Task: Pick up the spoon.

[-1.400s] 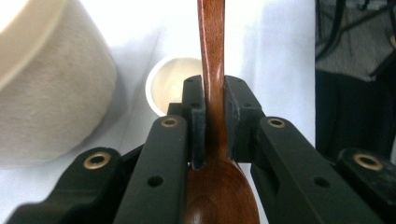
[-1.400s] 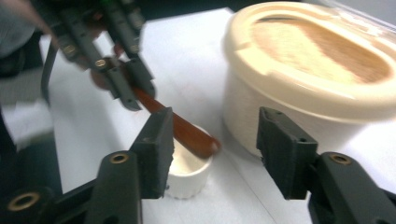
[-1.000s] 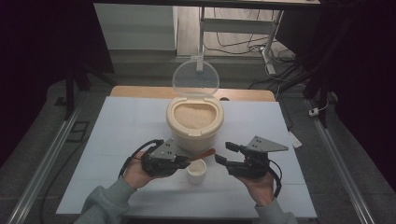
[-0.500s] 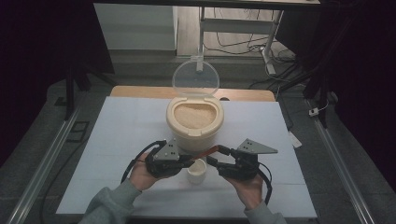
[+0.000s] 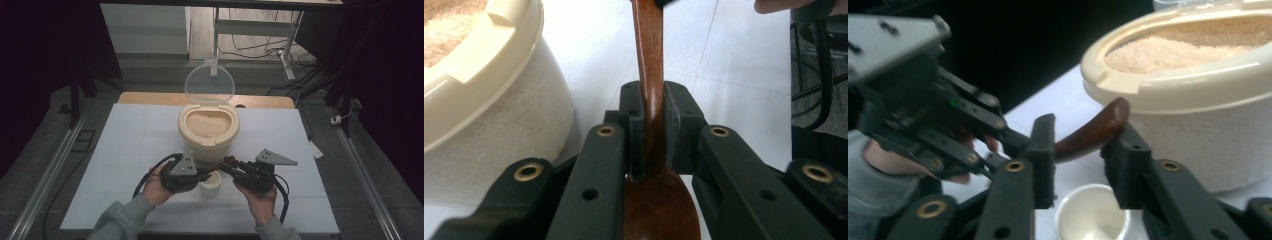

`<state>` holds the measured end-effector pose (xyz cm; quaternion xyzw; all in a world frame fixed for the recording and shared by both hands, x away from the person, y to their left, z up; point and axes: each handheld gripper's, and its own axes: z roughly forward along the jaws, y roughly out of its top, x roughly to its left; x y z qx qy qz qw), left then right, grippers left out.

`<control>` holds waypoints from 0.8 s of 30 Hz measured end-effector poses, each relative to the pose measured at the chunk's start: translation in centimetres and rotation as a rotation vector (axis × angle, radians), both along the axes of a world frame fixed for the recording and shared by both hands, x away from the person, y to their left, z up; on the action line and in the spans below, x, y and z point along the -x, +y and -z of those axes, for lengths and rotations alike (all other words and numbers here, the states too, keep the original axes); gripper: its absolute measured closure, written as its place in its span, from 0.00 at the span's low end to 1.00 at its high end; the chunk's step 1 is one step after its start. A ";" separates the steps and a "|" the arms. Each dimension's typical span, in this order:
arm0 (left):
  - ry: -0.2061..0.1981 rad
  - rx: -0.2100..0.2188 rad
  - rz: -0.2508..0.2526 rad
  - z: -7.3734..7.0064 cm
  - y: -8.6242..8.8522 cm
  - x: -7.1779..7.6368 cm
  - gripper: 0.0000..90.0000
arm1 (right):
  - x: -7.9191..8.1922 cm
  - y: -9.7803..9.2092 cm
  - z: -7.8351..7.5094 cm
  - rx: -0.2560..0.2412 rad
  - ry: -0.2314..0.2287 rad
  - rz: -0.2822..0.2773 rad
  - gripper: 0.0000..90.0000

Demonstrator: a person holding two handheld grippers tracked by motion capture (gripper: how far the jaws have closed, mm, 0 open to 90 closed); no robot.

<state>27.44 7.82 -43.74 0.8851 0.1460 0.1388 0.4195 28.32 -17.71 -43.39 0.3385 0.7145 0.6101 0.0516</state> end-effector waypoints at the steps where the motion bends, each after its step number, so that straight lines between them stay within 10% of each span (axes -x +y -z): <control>1: -0.003 -0.005 -0.002 0.0 0.0 0.0 0.88 | 0.0 0.0 0.0 -0.009 0.002 -0.003 0.79; 13: -0.003 0.008 -0.009 -0.2 0.3 0.2 0.87 | 0.1 0.1 -0.3 -0.122 -0.003 -0.090 0.93; 16: -0.001 0.032 -0.059 -0.2 0.9 0.3 0.58 | 0.3 0.0 -0.6 -0.128 -0.031 -0.087 0.93; 24: 0.055 0.079 -0.177 0.6 4.8 1.0 0.32 | 0.0 -1.2 -0.9 -0.166 -0.065 -0.067 0.93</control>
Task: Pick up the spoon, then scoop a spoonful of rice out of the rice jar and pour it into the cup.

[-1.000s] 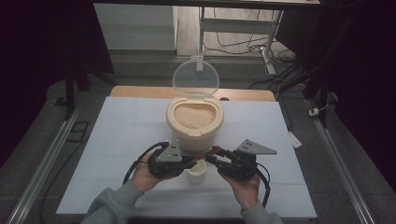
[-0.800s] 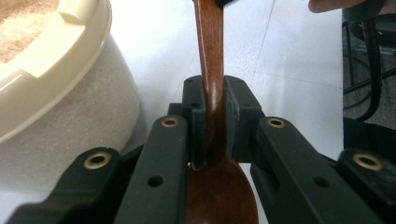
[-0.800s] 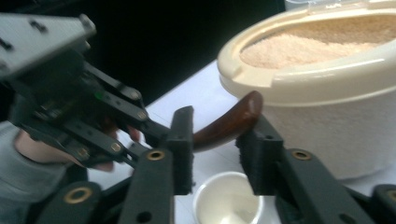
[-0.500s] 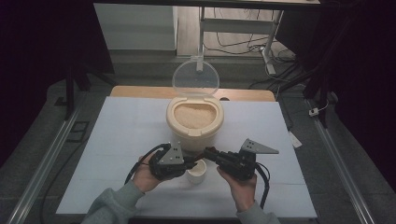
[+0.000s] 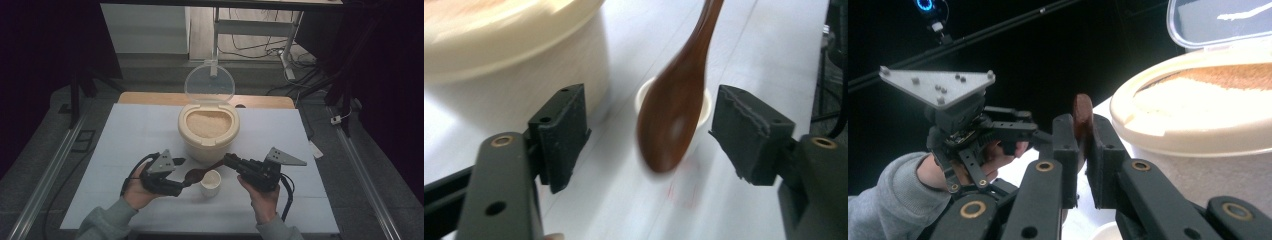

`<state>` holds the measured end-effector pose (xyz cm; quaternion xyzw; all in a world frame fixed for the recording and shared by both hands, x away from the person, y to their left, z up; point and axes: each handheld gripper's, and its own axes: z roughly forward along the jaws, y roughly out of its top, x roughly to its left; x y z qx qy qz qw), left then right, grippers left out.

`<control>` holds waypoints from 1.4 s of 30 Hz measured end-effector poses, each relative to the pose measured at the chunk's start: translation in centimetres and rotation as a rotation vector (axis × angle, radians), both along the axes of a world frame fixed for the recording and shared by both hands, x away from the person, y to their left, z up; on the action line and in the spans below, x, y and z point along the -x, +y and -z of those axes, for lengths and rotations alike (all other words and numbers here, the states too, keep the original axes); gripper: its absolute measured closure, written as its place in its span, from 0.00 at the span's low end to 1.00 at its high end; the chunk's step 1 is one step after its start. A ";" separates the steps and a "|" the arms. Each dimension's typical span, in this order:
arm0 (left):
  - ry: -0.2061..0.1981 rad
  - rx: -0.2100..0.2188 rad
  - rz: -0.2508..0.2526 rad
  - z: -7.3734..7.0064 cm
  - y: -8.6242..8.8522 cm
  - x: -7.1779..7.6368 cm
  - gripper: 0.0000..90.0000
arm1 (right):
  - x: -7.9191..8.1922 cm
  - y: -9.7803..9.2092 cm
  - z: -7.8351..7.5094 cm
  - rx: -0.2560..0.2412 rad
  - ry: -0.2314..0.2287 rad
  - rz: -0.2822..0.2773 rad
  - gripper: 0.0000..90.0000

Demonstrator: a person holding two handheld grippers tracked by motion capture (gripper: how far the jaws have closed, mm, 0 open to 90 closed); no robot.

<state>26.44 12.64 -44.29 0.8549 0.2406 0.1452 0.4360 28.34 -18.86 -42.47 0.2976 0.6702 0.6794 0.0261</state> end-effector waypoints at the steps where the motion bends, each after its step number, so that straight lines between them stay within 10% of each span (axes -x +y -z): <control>1: 0.006 0.001 -0.013 0.2 0.7 0.1 0.32 | 0.0 0.0 0.0 0.000 0.000 0.000 0.93; 19: 0.131 0.052 -0.227 5.2 10.0 2.1 0.23 | 0.1 -2.7 -2.4 -0.049 -0.096 0.058 0.93; 42: 0.147 0.034 -0.239 5.8 10.2 2.0 0.18 | -1.6 -4.2 -6.7 -0.111 -0.172 0.106 0.93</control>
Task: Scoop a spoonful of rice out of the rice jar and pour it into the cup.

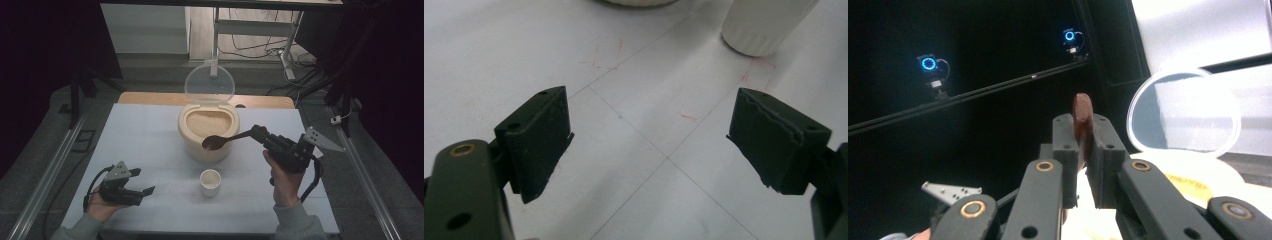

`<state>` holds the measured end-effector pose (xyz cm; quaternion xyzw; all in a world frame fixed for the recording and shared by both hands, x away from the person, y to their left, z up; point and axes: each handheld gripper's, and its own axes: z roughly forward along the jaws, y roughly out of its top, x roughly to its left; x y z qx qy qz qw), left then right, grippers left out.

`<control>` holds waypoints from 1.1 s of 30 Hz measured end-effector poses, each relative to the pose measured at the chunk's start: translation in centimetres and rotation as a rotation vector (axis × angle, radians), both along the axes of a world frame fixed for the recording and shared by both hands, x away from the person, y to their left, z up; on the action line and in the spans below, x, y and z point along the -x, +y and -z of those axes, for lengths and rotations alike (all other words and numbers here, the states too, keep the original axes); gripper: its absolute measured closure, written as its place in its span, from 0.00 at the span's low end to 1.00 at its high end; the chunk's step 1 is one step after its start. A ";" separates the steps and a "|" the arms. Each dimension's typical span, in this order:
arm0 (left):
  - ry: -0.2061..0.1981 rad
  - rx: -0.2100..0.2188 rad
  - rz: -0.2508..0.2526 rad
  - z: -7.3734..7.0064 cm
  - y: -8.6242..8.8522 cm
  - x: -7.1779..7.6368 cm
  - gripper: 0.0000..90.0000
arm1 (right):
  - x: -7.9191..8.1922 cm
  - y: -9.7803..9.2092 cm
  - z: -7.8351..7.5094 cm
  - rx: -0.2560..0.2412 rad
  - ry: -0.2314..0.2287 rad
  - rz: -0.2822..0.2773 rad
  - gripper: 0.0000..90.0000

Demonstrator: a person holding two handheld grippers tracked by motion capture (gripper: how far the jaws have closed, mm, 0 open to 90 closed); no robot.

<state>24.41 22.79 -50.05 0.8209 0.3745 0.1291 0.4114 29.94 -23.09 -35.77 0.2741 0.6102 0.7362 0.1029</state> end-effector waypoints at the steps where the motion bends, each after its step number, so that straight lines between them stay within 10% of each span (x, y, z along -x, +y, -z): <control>1: 0.000 0.002 -0.001 0.0 0.0 0.0 0.18 | -0.2 0.1 -0.3 0.003 -0.004 0.005 0.93; 19: 0.015 0.000 0.001 0.3 0.1 -0.2 0.18 | -5.5 1.6 -1.2 0.030 0.050 0.106 0.93; 33: 0.024 0.000 0.005 0.4 0.1 -0.3 0.18 | -8.1 2.7 -0.6 0.160 0.078 0.235 0.93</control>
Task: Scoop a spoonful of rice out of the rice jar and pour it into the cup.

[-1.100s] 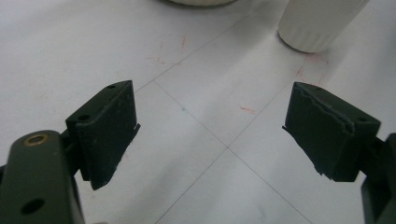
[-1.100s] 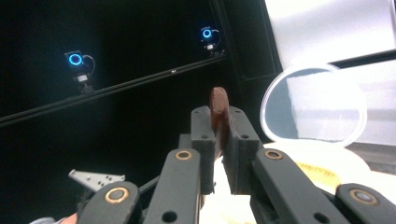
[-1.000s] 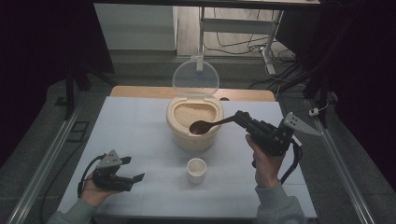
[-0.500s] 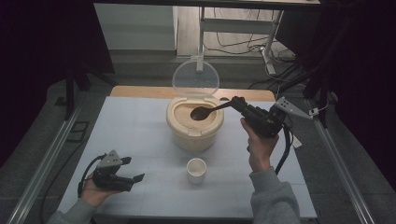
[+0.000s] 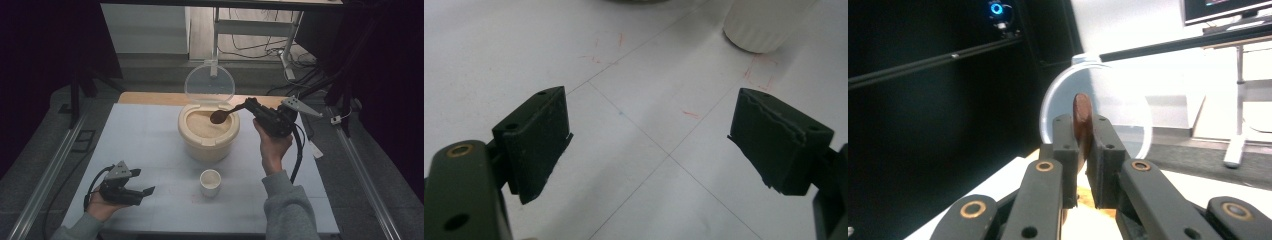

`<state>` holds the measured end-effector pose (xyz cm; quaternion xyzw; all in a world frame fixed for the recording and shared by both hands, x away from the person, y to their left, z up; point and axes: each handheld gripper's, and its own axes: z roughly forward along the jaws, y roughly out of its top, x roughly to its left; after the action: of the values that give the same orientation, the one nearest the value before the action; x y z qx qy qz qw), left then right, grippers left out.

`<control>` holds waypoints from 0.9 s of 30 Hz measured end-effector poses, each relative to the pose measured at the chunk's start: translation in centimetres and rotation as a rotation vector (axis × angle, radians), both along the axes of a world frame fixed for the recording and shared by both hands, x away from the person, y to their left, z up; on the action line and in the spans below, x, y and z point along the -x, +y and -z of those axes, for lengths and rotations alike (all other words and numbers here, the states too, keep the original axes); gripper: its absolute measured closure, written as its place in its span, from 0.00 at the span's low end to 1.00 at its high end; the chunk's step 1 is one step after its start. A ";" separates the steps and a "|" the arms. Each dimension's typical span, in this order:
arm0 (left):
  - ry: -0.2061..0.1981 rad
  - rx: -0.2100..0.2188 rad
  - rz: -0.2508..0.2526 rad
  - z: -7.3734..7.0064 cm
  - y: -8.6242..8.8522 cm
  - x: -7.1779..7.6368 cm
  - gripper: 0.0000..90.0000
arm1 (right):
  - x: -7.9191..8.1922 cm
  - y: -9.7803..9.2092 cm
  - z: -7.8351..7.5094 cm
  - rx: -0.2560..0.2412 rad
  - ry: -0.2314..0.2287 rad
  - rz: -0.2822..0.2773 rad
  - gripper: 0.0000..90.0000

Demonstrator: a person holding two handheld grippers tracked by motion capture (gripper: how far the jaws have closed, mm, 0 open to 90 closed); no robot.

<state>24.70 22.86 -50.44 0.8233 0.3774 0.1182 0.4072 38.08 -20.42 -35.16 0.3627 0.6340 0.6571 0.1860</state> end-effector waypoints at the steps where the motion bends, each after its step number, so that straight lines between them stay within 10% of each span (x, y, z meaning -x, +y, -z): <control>1: 0.000 0.000 0.001 0.0 0.0 0.0 0.18 | -0.1 0.0 0.0 0.006 -0.001 0.006 0.93; 18: 0.008 -0.007 0.004 0.2 -0.1 0.0 0.18 | -0.2 1.2 0.2 0.191 -0.037 0.082 0.93; 27: 0.011 -0.013 0.010 0.2 -0.2 0.0 0.18 | -1.1 1.9 1.9 0.171 0.030 0.058 0.93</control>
<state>24.74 22.68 -50.66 0.8282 0.3749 0.1142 0.4005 39.17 -18.51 -37.04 0.3733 0.6799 0.5894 0.2258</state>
